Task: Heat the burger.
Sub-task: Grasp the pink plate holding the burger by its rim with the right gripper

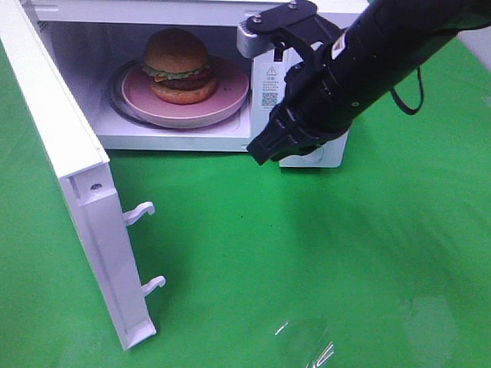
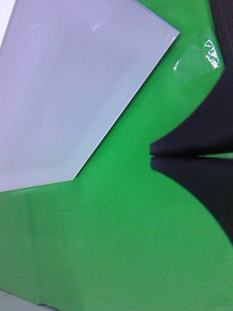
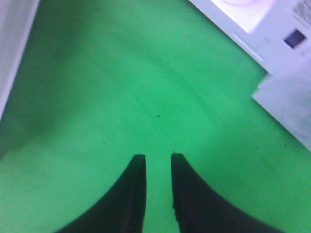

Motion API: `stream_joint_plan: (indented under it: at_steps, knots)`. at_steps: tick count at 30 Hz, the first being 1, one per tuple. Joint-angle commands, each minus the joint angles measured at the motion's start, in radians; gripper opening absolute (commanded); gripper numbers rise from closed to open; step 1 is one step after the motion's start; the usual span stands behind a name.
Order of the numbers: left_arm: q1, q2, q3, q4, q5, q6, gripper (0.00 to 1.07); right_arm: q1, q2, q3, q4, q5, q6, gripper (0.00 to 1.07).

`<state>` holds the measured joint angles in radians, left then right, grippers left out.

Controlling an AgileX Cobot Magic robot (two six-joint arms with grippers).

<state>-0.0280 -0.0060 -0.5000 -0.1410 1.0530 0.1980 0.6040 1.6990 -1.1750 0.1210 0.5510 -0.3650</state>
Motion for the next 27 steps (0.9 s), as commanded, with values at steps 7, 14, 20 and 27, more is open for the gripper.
stream_joint_plan:
  at_steps: [7, 14, 20, 27]
  knots:
    - [0.004, -0.008, 0.002, -0.004, -0.012, -0.004, 0.0, 0.051, 0.16, -0.23, 0.012, 0.061, -0.143, 0.56]
    - [0.004, -0.008, 0.002, -0.004, -0.012, -0.004, 0.0, 0.051, 0.243, -0.34, 0.012, 0.083, -0.232, 0.61]
    - [0.004, -0.008, 0.002, -0.004, -0.012, -0.004, 0.0, 0.06, 0.343, -0.479, -0.007, 0.099, -0.36, 0.62]
    - [0.004, -0.008, 0.002, -0.004, -0.012, -0.004, 0.0, 0.126, 0.384, -0.51, -0.19, 0.044, -0.358, 0.62]
